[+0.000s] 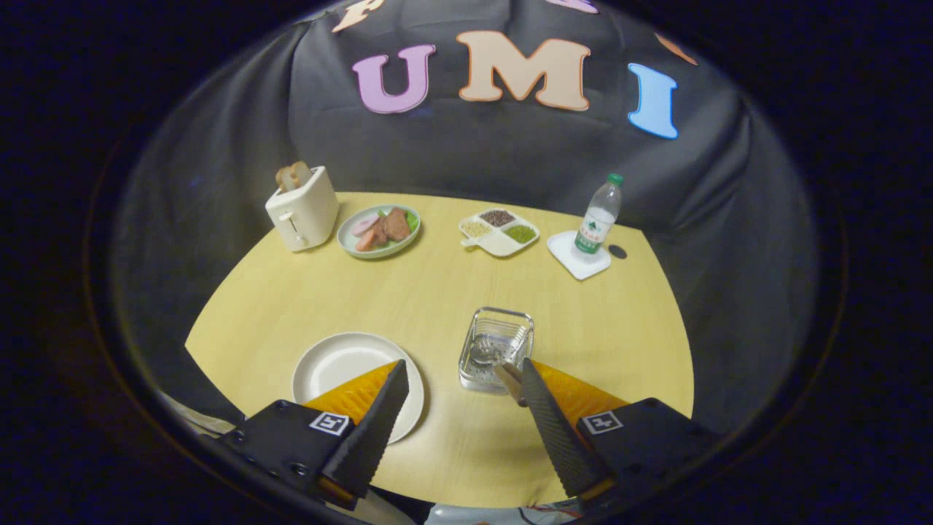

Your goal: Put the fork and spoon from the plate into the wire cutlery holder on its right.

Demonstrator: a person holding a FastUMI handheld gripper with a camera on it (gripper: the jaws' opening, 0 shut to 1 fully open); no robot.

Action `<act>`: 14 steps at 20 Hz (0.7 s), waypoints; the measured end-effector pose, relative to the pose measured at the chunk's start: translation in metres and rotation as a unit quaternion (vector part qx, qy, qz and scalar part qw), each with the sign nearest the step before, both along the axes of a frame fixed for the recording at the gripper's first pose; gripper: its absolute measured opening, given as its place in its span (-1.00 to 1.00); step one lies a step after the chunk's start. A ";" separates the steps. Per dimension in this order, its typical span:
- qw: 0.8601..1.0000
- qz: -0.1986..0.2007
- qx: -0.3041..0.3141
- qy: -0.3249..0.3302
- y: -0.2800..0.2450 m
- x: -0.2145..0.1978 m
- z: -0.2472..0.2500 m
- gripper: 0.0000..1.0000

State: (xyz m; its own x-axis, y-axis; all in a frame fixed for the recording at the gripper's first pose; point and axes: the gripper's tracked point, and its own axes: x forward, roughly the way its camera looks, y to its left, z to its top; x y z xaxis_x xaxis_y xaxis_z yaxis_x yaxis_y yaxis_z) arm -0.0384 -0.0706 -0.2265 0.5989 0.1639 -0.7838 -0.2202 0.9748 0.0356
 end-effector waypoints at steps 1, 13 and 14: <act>1.000 0.000 0.001 -0.018 0.003 0.000 0.004 0.98; 0.972 -0.055 0.022 -0.229 0.028 0.002 0.080 0.98; 0.968 -0.065 0.023 -0.243 0.026 0.003 0.086 0.98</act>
State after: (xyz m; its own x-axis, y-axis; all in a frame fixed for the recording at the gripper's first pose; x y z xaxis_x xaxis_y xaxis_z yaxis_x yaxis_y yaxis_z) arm -0.0351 -0.0449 -0.1406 0.9131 0.0913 -0.3974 -0.0983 0.9952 0.0029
